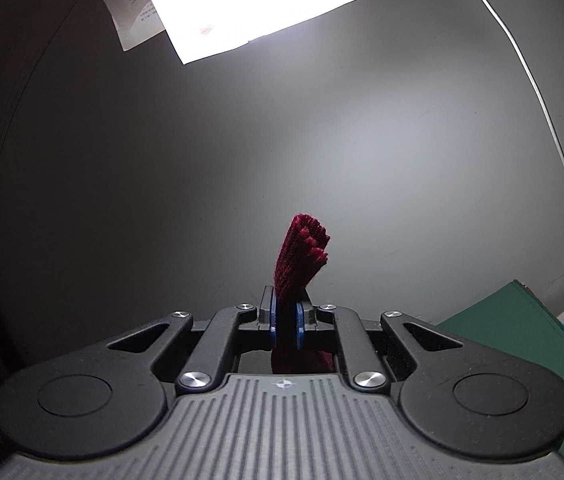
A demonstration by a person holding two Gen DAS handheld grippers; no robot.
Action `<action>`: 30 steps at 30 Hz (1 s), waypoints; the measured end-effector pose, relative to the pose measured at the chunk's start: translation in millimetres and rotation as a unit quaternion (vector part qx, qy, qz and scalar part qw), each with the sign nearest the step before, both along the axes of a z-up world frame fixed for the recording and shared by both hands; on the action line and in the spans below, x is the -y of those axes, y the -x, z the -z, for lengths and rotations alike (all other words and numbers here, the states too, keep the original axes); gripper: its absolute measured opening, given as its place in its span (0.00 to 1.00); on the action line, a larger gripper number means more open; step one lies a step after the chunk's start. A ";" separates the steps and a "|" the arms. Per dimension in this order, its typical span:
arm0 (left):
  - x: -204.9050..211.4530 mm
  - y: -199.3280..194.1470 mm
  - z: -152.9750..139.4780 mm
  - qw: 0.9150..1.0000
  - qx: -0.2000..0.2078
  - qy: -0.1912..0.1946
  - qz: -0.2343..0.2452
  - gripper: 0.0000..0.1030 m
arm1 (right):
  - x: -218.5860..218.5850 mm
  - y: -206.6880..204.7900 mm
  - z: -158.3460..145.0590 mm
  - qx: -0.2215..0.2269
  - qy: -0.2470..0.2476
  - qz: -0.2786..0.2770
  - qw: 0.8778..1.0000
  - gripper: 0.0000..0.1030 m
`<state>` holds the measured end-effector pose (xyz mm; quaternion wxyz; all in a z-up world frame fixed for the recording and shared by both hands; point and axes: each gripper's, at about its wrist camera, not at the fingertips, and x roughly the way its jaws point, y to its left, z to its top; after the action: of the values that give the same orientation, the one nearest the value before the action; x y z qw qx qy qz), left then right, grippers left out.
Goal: Fold clothes
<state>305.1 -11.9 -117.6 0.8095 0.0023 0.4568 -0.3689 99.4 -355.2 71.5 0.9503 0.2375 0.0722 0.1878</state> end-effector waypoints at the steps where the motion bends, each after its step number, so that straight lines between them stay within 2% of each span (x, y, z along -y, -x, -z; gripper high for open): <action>1: 0.9 3.7 -3.7 1.000 0.007 0.003 0.012 0.70 | -3.9 3.5 -0.7 0.001 0.015 0.007 1.000 0.11; 2: 1.7 7.4 -7.4 1.000 0.014 0.006 0.024 0.89 | -7.2 6.4 -1.3 0.001 0.030 0.014 0.999 0.11; 3: 2.6 11.1 -11.2 0.999 0.021 0.009 0.036 0.94 | -10.0 8.1 -1.4 -0.002 0.042 0.026 0.999 0.10; 6: 5.1 22.1 -22.3 0.996 0.042 0.017 0.072 0.87 | -8.9 6.6 0.9 -0.009 0.046 0.054 0.997 0.09; 7: 5.9 25.0 -25.7 0.995 0.048 0.020 0.083 0.80 | -7.4 6.7 1.0 -0.008 0.042 0.064 0.997 0.09; 10: 6.6 -0.2 -13.5 0.999 0.018 0.019 0.037 0.63 | -1.2 9.6 -3.1 0.005 0.007 0.083 0.997 0.09; 12: 9.1 -17.6 1.2 1.000 0.002 0.006 -0.005 0.47 | 2.4 9.0 -6.8 0.011 -0.019 0.086 0.996 0.09; 14: 15.6 -20.2 7.3 1.000 0.007 -0.008 -0.016 0.18 | 2.3 10.1 -9.7 0.017 -0.036 0.076 0.996 0.09; 15: 18.9 -21.5 10.3 1.000 0.010 -0.014 -0.022 0.15 | 1.8 10.8 -11.1 0.021 -0.043 0.070 0.996 0.09; 19: 32.0 -26.4 22.1 0.998 0.021 -0.041 -0.044 0.14 | -7.7 12.7 -16.0 0.023 -0.088 0.016 0.996 0.09; 23: 45.8 -21.3 21.8 0.995 0.048 -0.077 -0.042 0.17 | -25.0 19.2 -16.9 0.018 -0.134 -0.061 0.989 0.09; 25: 46.8 -20.0 22.7 0.995 0.050 -0.077 -0.040 0.17 | -38.8 29.5 -13.5 0.013 -0.146 -0.106 0.984 0.09; 30: 34.4 -19.9 17.9 0.997 0.043 -0.050 -0.031 0.17 | -70.1 65.2 -6.6 0.004 -0.121 -0.191 0.974 0.09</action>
<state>325.0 -46.3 -135.5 0.8383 0.0446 0.4396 -0.3194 34.3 -285.1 78.0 0.8613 0.3314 0.0891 0.3746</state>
